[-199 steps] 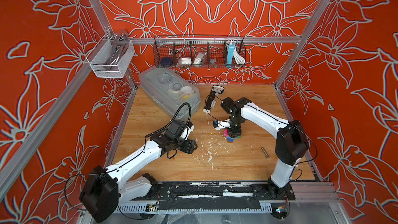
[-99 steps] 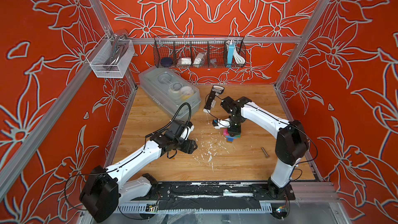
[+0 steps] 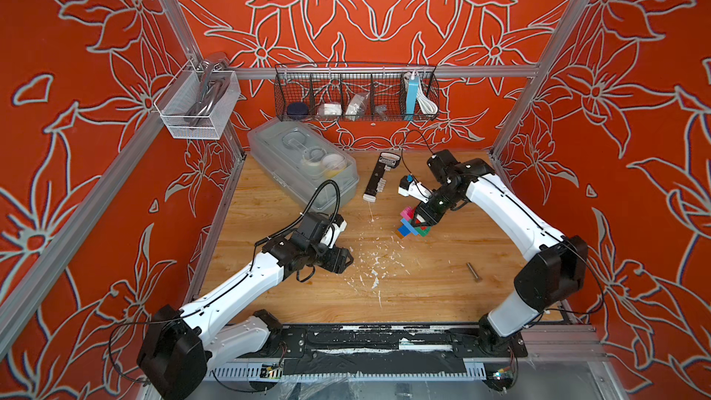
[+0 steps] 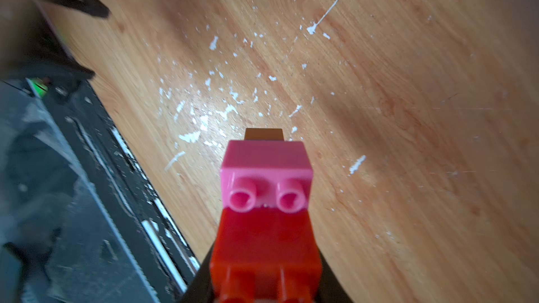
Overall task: Assemble a spoon with lego
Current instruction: Pick up the lego brick from the center of the board, then place the lego brick at the center of the board.
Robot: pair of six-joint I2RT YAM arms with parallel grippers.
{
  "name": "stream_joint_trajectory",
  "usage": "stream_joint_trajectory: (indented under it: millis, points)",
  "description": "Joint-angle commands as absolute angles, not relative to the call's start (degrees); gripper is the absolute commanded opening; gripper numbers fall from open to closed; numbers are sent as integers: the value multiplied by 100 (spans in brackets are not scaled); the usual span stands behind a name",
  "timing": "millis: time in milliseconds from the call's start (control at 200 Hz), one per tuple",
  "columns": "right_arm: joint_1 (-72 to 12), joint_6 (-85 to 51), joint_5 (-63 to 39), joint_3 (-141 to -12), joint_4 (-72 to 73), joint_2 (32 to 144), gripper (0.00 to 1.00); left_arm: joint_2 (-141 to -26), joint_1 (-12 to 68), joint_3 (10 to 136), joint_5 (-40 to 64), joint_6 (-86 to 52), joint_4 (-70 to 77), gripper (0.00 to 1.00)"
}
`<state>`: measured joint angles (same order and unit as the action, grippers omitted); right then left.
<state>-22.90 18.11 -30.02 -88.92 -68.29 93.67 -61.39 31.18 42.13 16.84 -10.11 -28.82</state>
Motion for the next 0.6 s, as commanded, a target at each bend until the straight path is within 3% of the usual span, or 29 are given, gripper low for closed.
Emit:
stream_joint_trajectory:
  millis: [0, 265, 596]
  points:
    - [-2056, 807, -4676, -8243, -6435, 9264, 0, -5975, 3105, 4363, 2010, -1019, -2988, 70]
    - [-1469, -1201, -6711, -5959, -2829, 8389, 1, -5801, 3089, 4133, 2284, -1101, -2751, 70]
    - [-1272, -2950, -7051, -4817, 69, 8877, 2, -5935, 3087, 3866, 2576, -1206, -2128, 70]
